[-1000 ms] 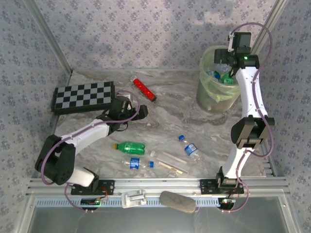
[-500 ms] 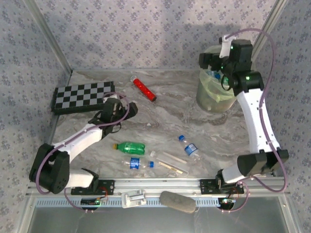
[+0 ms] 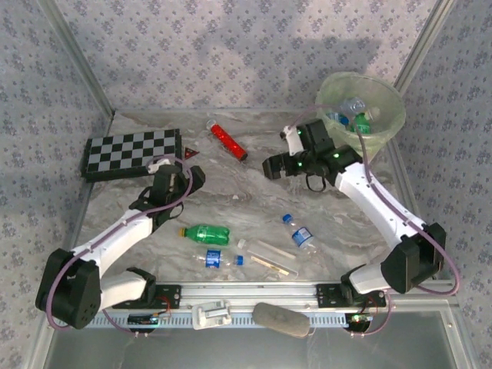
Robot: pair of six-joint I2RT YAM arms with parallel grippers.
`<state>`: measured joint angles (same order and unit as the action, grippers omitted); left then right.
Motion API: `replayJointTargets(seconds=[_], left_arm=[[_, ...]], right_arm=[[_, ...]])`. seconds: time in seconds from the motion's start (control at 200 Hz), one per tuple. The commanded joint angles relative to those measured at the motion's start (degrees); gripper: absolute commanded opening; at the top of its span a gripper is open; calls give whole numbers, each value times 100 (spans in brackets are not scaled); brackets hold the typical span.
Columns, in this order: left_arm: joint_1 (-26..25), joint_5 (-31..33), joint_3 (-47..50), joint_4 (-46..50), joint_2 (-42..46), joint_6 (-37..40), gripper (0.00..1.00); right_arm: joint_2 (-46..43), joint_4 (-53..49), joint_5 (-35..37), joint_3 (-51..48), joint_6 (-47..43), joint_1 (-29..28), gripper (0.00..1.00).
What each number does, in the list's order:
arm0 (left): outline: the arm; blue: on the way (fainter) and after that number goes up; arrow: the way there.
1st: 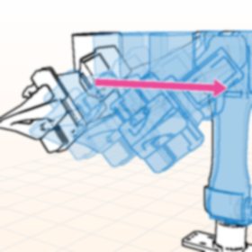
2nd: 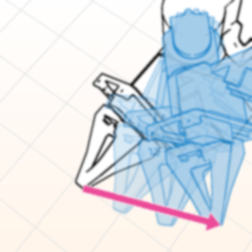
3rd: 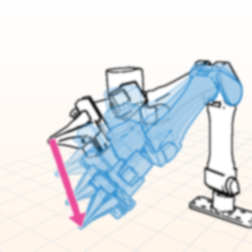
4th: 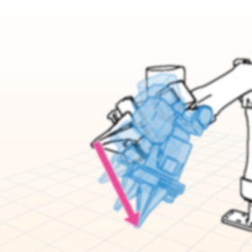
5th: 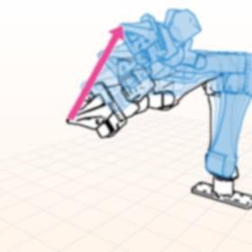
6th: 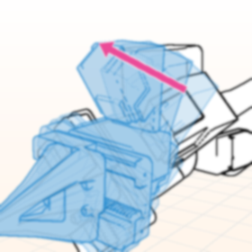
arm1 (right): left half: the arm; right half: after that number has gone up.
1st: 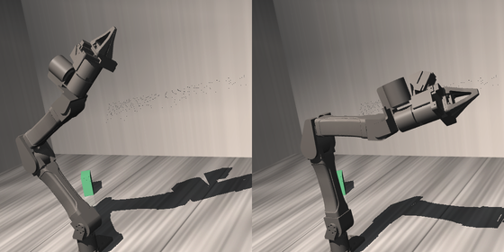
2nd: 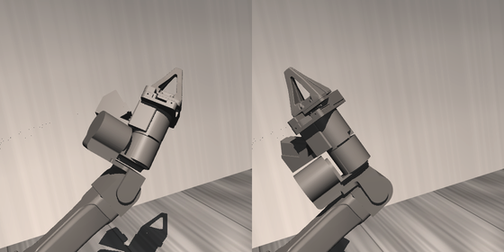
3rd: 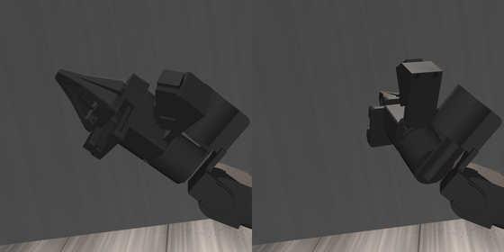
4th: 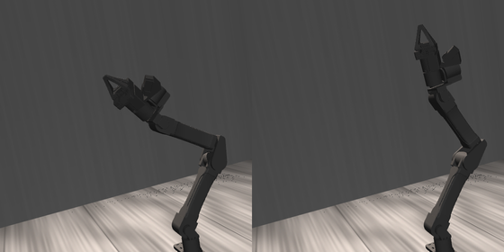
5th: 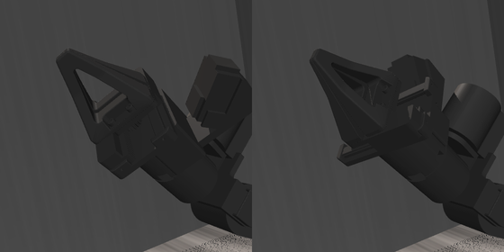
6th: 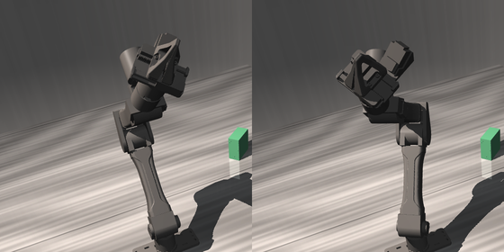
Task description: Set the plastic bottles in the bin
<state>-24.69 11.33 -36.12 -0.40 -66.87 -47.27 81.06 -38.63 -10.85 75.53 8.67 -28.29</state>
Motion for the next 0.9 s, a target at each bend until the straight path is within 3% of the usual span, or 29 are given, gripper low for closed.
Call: replayJointTargets(seconds=[0.0,0.225,0.665,0.895], left_arm=[[34,-147,-42,-289,-141,-56,100],[-16,-492,-214,-539,-579,-53,100],[-338,-787,-649,-663,-1257,115,100],[-409,-878,-777,-663,-1451,141,100]], right_arm=[[77,-851,349,-196,258,-282,99],[68,-1385,1039,-876,927,-855,99],[48,-1515,2216,-2035,1858,-1731,97],[56,-1214,2047,-2537,1988,-1640,90]])
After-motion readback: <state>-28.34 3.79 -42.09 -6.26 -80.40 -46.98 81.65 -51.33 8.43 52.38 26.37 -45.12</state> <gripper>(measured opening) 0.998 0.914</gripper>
